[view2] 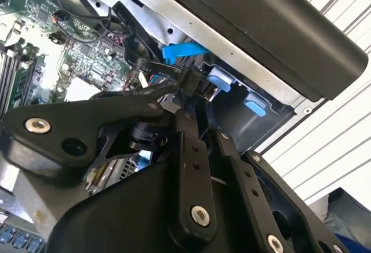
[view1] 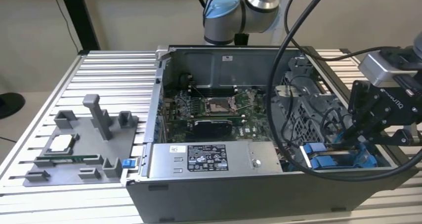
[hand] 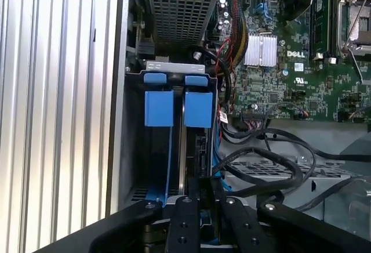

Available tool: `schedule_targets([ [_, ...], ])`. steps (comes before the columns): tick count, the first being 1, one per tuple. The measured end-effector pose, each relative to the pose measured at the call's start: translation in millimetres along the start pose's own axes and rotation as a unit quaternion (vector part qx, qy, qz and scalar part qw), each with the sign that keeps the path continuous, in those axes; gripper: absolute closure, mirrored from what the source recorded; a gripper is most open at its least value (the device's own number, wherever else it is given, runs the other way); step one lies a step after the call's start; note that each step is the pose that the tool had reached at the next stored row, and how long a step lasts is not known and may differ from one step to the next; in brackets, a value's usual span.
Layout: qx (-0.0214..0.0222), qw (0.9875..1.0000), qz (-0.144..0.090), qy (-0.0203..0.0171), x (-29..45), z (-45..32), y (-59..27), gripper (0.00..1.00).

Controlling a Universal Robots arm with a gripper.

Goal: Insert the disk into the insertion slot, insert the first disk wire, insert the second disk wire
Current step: 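Insert the first disk wire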

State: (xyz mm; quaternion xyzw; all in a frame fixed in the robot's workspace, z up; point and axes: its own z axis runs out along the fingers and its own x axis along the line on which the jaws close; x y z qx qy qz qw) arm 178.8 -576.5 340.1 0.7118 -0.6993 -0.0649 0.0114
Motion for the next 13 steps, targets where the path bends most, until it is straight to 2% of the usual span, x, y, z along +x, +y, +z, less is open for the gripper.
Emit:
schedule_targets([
  [6,0.0021,1.0,0.0,0.0,-0.2,2.3,0.2,1.0],
  [8,0.0028,1.0,0.0,-0.0014,-0.5,3.7,0.1,1.0],
  [13,0.0043,1.0,0.0,-0.0007,-1.3,4.5,0.1,1.0],
])
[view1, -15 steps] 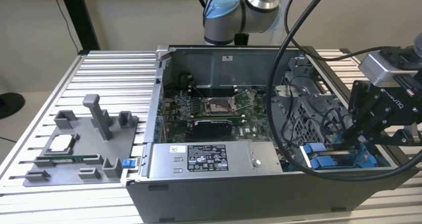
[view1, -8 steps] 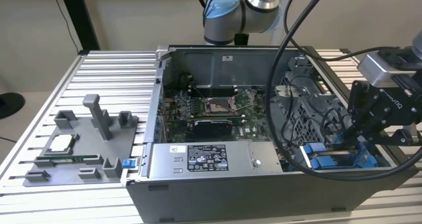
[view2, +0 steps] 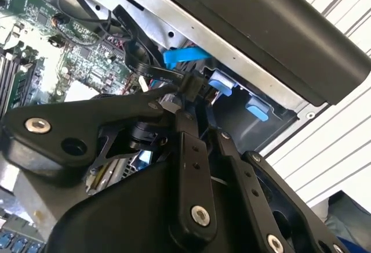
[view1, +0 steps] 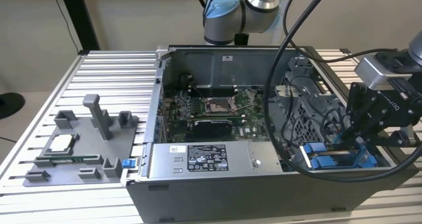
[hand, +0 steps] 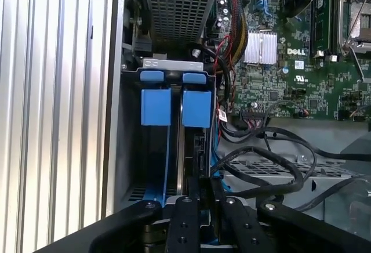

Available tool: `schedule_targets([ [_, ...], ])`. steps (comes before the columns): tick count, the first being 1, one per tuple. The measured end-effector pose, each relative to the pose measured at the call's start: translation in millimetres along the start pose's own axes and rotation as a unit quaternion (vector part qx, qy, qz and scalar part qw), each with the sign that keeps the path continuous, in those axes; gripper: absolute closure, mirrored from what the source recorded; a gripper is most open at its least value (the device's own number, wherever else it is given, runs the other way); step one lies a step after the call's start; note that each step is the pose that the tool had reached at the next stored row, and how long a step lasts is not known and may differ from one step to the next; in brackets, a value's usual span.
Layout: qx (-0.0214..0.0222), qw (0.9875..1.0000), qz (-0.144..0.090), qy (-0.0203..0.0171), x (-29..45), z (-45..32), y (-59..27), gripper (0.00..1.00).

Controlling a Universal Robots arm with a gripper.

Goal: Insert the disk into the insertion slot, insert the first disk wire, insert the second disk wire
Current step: 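Insert the first disk wire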

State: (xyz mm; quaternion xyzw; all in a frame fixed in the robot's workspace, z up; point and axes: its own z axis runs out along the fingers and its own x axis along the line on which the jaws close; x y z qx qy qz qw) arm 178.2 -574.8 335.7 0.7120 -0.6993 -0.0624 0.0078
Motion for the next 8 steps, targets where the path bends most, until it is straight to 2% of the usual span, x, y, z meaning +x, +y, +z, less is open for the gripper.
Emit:
schedule_targets([
  [3,0.0013,1.0,0.0,0.001,0.3,3.6,-0.3,1.0],
  [8,0.0014,1.0,0.0,0.0,0.3,4.7,-0.3,1.0],
])
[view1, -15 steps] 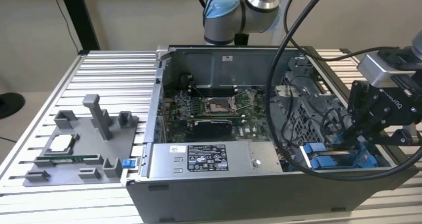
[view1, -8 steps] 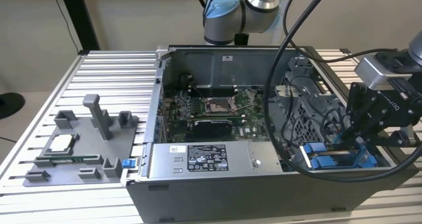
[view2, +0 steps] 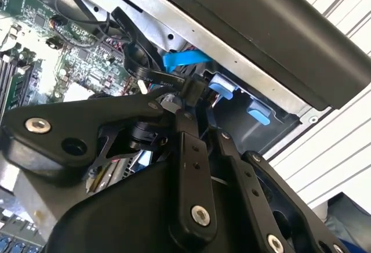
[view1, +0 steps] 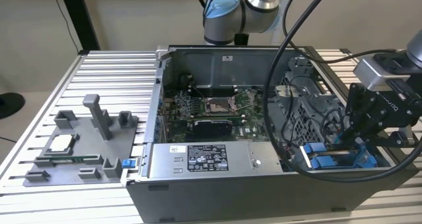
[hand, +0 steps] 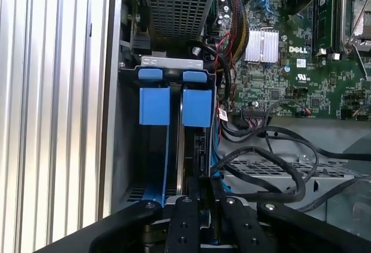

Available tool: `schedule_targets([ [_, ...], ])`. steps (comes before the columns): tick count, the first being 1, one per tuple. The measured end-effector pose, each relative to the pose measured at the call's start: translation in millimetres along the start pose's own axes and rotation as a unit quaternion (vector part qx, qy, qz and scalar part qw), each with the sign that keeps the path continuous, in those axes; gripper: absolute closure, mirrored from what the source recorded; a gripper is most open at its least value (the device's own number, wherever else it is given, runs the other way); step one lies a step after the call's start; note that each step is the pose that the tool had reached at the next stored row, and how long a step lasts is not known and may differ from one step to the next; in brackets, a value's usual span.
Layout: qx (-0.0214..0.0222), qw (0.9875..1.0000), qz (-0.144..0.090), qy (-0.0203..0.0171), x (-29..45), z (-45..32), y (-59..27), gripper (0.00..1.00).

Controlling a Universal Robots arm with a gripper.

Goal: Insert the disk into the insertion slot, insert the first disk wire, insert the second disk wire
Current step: 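Insert the first disk wire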

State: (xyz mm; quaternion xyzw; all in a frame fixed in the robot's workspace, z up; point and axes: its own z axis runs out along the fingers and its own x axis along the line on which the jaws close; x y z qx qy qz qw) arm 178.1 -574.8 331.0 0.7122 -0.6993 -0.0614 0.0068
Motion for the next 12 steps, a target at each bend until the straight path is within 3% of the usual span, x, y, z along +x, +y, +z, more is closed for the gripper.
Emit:
schedule_targets([
  [1,0.0,1.0,0.0,-0.0005,-0.1,0.4,0.0,1.0],
  [2,0.0,1.0,0.0,-0.0005,0.0,0.5,0.0,0.0],
  [5,0.0001,1.0,0.001,-0.0003,-0.1,-0.9,0.4,0.0],
  [12,0.0003,1.0,0.003,-0.0006,-2.4,-31.0,3.3,0.0],
])
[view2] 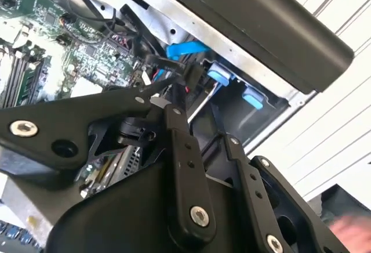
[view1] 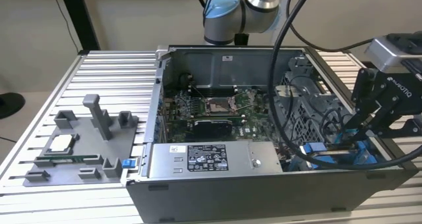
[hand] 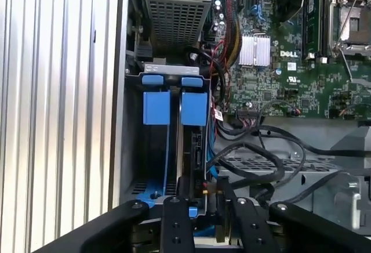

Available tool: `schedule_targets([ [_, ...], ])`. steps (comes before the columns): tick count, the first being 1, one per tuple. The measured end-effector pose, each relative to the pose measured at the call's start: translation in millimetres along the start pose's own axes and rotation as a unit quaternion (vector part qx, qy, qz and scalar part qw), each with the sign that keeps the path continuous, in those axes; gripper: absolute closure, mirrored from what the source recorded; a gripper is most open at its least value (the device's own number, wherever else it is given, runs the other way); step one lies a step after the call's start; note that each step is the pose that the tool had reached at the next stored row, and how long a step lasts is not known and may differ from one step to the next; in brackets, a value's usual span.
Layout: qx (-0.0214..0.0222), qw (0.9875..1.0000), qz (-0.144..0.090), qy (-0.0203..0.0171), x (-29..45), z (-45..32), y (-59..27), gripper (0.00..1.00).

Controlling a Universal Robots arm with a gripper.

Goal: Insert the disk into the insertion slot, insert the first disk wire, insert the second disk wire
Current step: 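Insert the first disk wire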

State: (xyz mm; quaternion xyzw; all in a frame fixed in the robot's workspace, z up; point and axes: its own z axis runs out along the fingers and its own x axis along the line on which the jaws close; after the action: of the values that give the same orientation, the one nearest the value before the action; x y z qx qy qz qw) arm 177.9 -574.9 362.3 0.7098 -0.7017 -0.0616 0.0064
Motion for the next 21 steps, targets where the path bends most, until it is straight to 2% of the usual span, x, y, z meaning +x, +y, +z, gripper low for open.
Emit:
schedule_targets([
  [2,0.0,1.0,0.0,0.0,-0.4,-5.0,0.5,0.0],
  [17,0.0,1.0,0.0,-0.0001,-0.4,-5.2,0.4,0.0],
  [21,-0.0007,1.0,0.001,-0.0001,-0.9,-5.6,-4.2,0.0],
])
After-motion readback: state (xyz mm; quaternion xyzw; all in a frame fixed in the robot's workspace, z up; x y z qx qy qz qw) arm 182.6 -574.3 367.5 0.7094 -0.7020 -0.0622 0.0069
